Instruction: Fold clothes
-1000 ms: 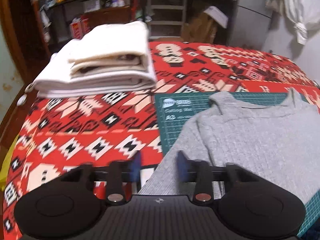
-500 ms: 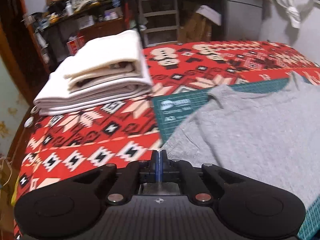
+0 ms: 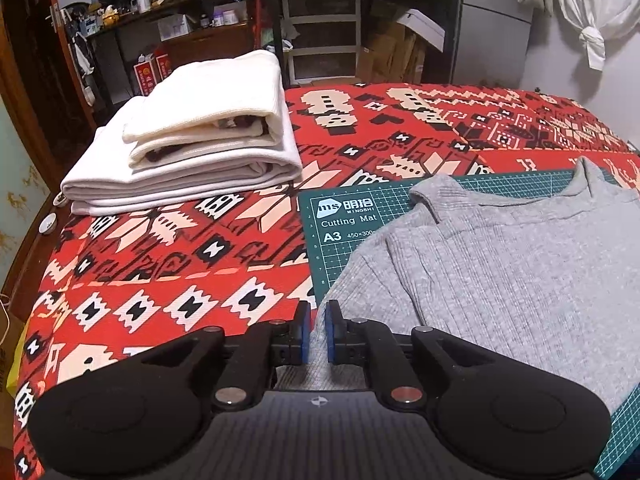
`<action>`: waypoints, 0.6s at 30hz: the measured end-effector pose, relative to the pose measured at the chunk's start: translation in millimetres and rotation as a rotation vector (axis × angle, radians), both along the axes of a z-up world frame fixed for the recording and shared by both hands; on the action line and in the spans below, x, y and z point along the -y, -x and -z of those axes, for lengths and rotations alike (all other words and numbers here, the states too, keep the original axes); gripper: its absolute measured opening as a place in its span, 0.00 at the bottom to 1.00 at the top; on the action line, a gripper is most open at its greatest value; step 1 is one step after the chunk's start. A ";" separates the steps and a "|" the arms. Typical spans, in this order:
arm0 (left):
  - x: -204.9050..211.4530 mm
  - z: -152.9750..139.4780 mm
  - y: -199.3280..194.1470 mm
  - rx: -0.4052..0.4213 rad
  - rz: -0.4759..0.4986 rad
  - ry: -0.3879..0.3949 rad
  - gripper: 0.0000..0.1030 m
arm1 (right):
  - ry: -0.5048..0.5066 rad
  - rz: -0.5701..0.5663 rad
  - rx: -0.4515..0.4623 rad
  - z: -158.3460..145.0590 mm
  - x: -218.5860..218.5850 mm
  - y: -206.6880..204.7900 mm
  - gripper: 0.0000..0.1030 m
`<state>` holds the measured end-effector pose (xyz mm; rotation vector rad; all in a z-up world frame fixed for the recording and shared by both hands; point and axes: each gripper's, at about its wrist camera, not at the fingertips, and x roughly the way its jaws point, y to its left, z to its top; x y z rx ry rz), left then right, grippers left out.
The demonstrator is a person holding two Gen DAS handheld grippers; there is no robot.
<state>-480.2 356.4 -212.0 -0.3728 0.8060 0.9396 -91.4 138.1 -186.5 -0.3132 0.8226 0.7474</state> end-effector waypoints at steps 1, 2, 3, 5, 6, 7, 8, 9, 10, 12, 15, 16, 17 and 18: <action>0.5 0.2 0.1 -0.002 -0.009 -0.011 0.01 | 0.007 0.002 0.006 0.2 -0.2 -1.4 0.20; 0.6 0.4 0.5 -0.004 -0.016 -0.018 0.01 | 0.023 0.011 0.015 0.3 0.2 -2.9 0.17; 0.6 0.7 1.1 -0.005 -0.022 -0.025 0.01 | 0.044 0.027 0.021 -0.4 1.2 -6.3 0.13; -0.9 -0.8 2.4 -0.001 -0.024 -0.015 0.01 | 0.031 0.057 0.009 -7.1 13.1 -14.3 0.12; -1.8 -1.6 3.1 0.001 -0.025 -0.009 0.02 | -0.002 0.071 -0.003 -13.3 23.7 -17.3 0.12; -2.2 -3.7 4.6 0.007 -0.023 -0.001 0.05 | -0.028 0.081 -0.010 -19.2 34.9 -19.3 0.12; -2.2 -5.9 6.3 0.011 -0.022 0.001 0.08 | -0.054 0.090 -0.018 -25.1 46.2 -21.3 0.12; -2.1 -7.7 8.8 0.010 -0.029 0.000 0.08 | -0.064 0.101 -0.015 -30.3 58.9 -22.3 0.13; -1.8 -9.4 11.5 0.009 -0.037 -0.002 0.08 | -0.063 0.117 -0.013 -33.7 72.1 -23.1 0.15; -1.9 -10.1 17.1 0.011 -0.039 0.012 0.08 | -0.056 0.140 -0.023 -36.2 91.8 -24.5 0.20; -0.7 -10.1 27.1 0.008 -0.049 0.027 0.08 | -0.026 0.124 -0.023 -30.9 108.6 -15.3 0.22; -0.3 -10.2 31.1 0.008 -0.054 0.033 0.08 | -0.007 0.114 -0.022 -26.7 110.3 -11.4 0.24; 0.5 -10.6 36.0 0.010 -0.063 0.041 0.08 | 0.011 0.105 -0.022 -22.6 111.9 -7.5 0.25; 1.3 -11.2 41.2 0.013 -0.073 0.049 0.09 | 0.029 0.096 -0.021 -18.5 113.5 -3.5 0.25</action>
